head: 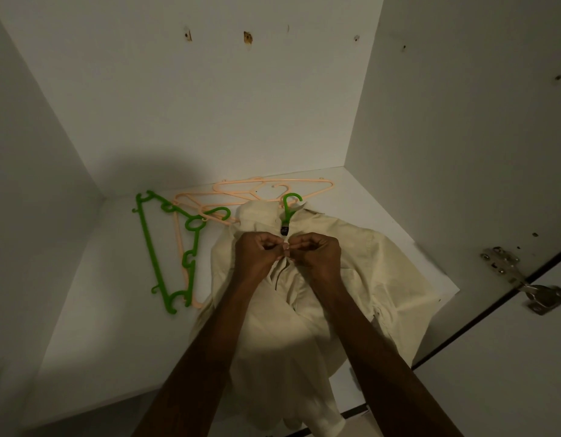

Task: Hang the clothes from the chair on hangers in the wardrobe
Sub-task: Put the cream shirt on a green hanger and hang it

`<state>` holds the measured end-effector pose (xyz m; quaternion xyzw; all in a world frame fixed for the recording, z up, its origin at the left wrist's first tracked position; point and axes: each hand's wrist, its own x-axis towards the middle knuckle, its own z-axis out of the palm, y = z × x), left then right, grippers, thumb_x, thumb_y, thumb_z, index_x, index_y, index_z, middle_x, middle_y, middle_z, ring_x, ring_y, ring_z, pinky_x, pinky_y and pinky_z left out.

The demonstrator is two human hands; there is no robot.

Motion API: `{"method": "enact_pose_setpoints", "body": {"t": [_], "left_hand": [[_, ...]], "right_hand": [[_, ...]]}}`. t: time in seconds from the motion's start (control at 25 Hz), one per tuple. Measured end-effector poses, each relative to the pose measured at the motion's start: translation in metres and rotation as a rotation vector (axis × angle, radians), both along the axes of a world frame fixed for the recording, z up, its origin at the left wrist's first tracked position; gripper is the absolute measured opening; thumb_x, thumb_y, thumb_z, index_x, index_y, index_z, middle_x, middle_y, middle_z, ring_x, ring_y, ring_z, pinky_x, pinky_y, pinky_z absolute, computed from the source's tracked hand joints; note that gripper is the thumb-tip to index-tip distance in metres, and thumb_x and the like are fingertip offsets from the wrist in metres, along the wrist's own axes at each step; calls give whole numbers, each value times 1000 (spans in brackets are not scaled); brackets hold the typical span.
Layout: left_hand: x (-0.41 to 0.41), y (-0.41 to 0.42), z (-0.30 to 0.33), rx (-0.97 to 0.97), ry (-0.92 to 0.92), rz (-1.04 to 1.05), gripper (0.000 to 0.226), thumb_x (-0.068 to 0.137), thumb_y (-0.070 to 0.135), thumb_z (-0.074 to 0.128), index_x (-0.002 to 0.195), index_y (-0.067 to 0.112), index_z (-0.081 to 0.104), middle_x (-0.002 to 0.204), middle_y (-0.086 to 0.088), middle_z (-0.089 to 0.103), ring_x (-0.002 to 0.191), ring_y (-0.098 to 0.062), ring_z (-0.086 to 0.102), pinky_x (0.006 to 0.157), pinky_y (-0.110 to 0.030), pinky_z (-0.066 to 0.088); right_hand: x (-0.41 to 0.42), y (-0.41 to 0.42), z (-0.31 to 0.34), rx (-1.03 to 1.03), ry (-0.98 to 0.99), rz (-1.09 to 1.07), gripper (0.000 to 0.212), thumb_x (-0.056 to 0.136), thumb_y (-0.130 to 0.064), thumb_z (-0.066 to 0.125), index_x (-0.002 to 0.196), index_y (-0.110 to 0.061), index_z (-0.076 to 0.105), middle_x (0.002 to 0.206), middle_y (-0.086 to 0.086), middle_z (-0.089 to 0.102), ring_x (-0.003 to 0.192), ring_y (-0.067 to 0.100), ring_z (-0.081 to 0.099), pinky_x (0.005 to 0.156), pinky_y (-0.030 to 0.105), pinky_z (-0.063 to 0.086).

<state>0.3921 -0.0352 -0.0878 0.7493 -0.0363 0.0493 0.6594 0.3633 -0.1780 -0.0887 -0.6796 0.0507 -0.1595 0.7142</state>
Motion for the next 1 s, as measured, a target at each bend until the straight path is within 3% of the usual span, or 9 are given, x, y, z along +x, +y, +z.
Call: {"method": "enact_pose_setpoints", "body": {"t": [0.16, 0.32, 0.44, 0.6, 0.8, 1.0], "left_hand": [[-4, 2, 2, 23, -69, -16, 35, 82, -17, 66, 70, 16, 66, 71, -8, 72, 66, -22, 73, 64, -42, 61], [-2, 2, -3, 73, -113, 19, 27, 71, -4, 77, 76, 20, 66, 74, -7, 73, 72, -29, 73, 71, -48, 63], [-1, -2, -1, 57, -123, 89, 26, 65, 5, 81, 77, 20, 64, 71, -6, 71, 68, -28, 71, 67, -42, 62], [-1, -7, -1, 145, -153, 134, 24, 70, 1, 86, 85, 9, 68, 72, -2, 73, 65, -14, 70, 63, -28, 58], [1, 2, -2, -70, -9, 30, 24, 77, 0, 85, 91, 13, 71, 81, -12, 76, 70, -23, 75, 67, -36, 62], [-1, 6, 10, -192, 53, 40, 30, 75, -7, 83, 100, 1, 68, 88, -20, 74, 75, -27, 74, 64, -33, 62]], "right_hand": [[3, 1, 1, 102, 28, -15, 15, 75, 12, 79, 87, 3, 78, 81, 24, 75, 69, 36, 70, 71, 45, 59], [1, 8, 7, 138, 80, -98, 20, 72, 12, 79, 88, 3, 73, 77, 27, 72, 62, 30, 67, 60, 38, 58], [-2, 10, 10, 112, 60, -162, 25, 71, 10, 82, 92, 1, 71, 79, 25, 72, 67, 29, 70, 65, 40, 62], [0, 8, 9, 132, 63, -158, 29, 72, 13, 79, 97, 4, 68, 81, 26, 72, 67, 27, 70, 66, 36, 60], [3, 2, 9, 212, 78, -96, 36, 73, 12, 81, 103, 0, 65, 80, 21, 75, 75, 31, 75, 73, 38, 60], [3, -2, 4, 132, 131, -100, 16, 77, 5, 76, 87, -7, 71, 73, 15, 72, 60, 23, 64, 59, 35, 52]]}}
